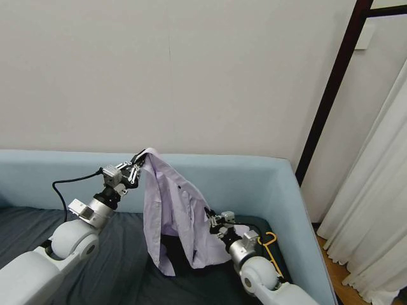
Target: Pick up the clothes from the sofa and hang them on the clothes hanger.
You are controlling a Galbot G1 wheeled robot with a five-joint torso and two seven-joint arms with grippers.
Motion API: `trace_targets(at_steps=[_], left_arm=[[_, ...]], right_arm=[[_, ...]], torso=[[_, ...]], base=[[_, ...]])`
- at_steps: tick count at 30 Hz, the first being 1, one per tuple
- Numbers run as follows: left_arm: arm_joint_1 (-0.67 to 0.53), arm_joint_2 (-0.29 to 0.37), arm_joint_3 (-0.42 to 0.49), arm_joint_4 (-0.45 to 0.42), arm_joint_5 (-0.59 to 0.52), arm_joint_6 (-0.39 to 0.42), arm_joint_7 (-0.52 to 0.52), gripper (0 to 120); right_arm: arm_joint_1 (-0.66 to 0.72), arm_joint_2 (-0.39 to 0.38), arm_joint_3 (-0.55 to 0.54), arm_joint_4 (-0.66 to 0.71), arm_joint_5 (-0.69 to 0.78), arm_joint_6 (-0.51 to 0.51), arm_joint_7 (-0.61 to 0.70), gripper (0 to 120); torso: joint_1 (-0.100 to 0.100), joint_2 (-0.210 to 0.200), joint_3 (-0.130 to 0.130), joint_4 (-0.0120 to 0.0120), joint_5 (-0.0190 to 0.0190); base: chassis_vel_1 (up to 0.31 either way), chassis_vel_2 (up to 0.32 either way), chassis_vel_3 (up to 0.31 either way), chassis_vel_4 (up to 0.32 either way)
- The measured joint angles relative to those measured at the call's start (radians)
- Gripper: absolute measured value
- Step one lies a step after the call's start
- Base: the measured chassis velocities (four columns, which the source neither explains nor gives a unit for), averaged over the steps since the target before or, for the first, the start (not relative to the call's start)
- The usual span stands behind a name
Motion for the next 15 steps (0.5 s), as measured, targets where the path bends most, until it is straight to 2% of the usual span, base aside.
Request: trace_targets(at_steps=[2,6,7,10,11,15], left_arm=[[-0.001,-0.006,0.000,0.005,0.001,-0.001,0.000,0],[-0.007,-0.049,-0.012,0.018,0.013,-0.008,-0.005,0],[-0.007,-0.049,-0.012,0.018,0.013,-0.008,-0.005,0],[-0.034,-0.090,-0.020,0.019,0.014,-0.007,-0.012,0],[-0.034,-0.090,-0.020,0.019,0.014,-0.007,-0.012,0],[-0.085,-0.122,-0.035,0.011,0.000,0.009,-0.023,0]], right_arm=[[0.002,-0.021,0.007,0.014,0.003,0.000,-0.012,0],[0.071,-0.181,0.020,0.111,0.056,0.000,-0.110,0],[0.071,-0.181,0.020,0.111,0.056,0.000,-0.110,0],[0.134,-0.338,0.051,0.219,0.137,-0.021,-0.162,0],[0.134,-0.338,0.051,0.219,0.137,-0.021,-0.162,0],[0.202,-0.537,0.131,0.358,0.209,-0.081,-0.139,0]], torso=[[0.000,0.000,0.000,-0.0001,-0.0001],[0.000,0.000,0.000,0.0001,0.0001],[0.000,0.000,0.000,0.0001,0.0001],[0.000,0.000,0.000,0.0004,-0.0002],[0.000,0.000,0.000,0.0004,-0.0002],[0.000,0.000,0.000,-0.0005,0.0002]], base=[[0.000,0.000,0.000,0.000],[0.000,0.000,0.000,0.000],[0.000,0.000,0.000,0.000],[0.000,0.000,0.000,0.000],[0.000,0.000,0.000,0.000],[0.000,0.000,0.000,0.000]])
